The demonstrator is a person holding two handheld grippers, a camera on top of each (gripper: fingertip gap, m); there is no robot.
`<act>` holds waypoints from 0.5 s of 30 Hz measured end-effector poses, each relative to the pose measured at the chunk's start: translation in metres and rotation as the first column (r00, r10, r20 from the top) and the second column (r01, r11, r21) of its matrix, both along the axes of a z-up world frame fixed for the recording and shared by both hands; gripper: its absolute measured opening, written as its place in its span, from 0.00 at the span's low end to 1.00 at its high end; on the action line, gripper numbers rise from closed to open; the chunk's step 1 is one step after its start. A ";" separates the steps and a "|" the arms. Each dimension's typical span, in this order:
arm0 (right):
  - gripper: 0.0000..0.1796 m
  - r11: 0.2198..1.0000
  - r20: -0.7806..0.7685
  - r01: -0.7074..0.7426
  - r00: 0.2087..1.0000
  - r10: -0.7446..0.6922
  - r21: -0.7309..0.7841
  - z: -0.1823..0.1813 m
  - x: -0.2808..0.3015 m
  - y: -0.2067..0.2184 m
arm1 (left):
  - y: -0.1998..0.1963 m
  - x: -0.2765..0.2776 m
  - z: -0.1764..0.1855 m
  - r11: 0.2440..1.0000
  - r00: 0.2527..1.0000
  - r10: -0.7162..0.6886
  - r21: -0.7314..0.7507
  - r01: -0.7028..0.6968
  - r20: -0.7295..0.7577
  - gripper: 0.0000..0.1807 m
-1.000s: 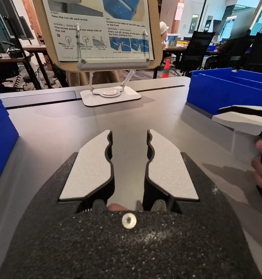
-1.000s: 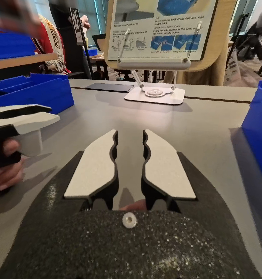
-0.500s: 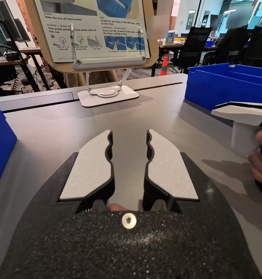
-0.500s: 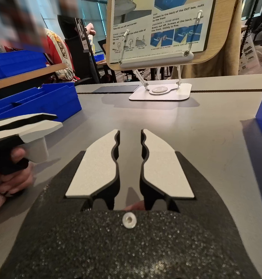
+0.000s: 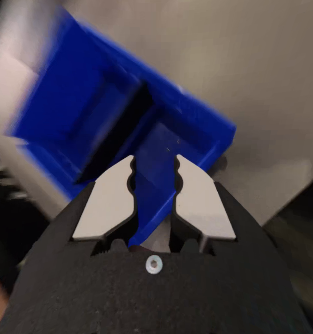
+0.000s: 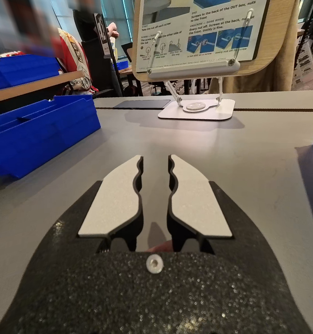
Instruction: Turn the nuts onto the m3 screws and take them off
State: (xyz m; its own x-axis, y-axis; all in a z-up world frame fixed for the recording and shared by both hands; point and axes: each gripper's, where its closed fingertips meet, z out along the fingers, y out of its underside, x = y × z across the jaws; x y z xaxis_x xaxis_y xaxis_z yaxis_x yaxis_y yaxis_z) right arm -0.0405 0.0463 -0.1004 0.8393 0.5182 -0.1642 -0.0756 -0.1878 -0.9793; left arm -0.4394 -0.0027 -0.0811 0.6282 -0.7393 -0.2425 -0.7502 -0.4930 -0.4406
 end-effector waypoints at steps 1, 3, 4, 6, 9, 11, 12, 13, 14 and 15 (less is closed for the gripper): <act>0.14 1.000 -0.002 0.001 1.000 -0.001 0.002 0.000 0.000 0.000 | 0.002 -0.003 -0.018 0.998 0.999 -0.025 -0.050 0.024 -0.025 0.22; 0.14 1.000 -0.004 0.000 1.000 0.000 0.005 0.001 0.000 -0.001 | 0.010 -0.005 -0.045 0.994 0.996 -0.061 -0.097 0.055 -0.060 0.21; 0.14 1.000 -0.004 0.000 1.000 0.000 0.007 0.001 0.000 -0.001 | 0.012 -0.003 -0.056 0.990 0.997 -0.066 -0.126 0.059 -0.046 0.21; 0.14 1.000 -0.003 -0.002 1.000 0.002 0.009 0.001 0.000 -0.001 | 0.016 -0.001 -0.073 0.983 0.997 -0.075 -0.170 0.070 -0.026 0.19; 0.14 1.000 0.000 -0.003 1.000 0.003 0.011 0.001 0.000 -0.002 | 0.015 -0.002 -0.092 0.968 0.995 -0.093 -0.237 0.082 -0.034 0.18; 0.14 1.000 -0.001 -0.005 1.000 0.005 0.009 0.001 0.000 -0.002 | 0.014 -0.002 -0.099 0.959 0.995 -0.097 -0.271 0.085 -0.034 0.18; 0.14 1.000 -0.003 -0.006 1.000 0.006 0.007 0.001 0.000 -0.002 | 0.014 -0.002 -0.101 0.955 0.994 -0.102 -0.283 0.088 -0.035 0.18; 0.14 1.000 -0.005 -0.007 1.000 0.007 0.005 0.001 0.000 -0.002 | 0.014 -0.001 -0.102 0.952 0.994 -0.106 -0.292 0.092 -0.031 0.18; 0.14 1.000 -0.008 -0.007 1.000 0.007 0.004 0.001 0.000 -0.002 | 0.014 0.000 -0.103 0.949 0.994 -0.107 -0.300 0.094 -0.027 0.18; 0.14 1.000 -0.010 -0.007 1.000 0.007 0.002 0.001 0.001 -0.002 | 0.014 0.001 -0.104 0.946 0.994 -0.108 -0.310 0.096 -0.022 0.18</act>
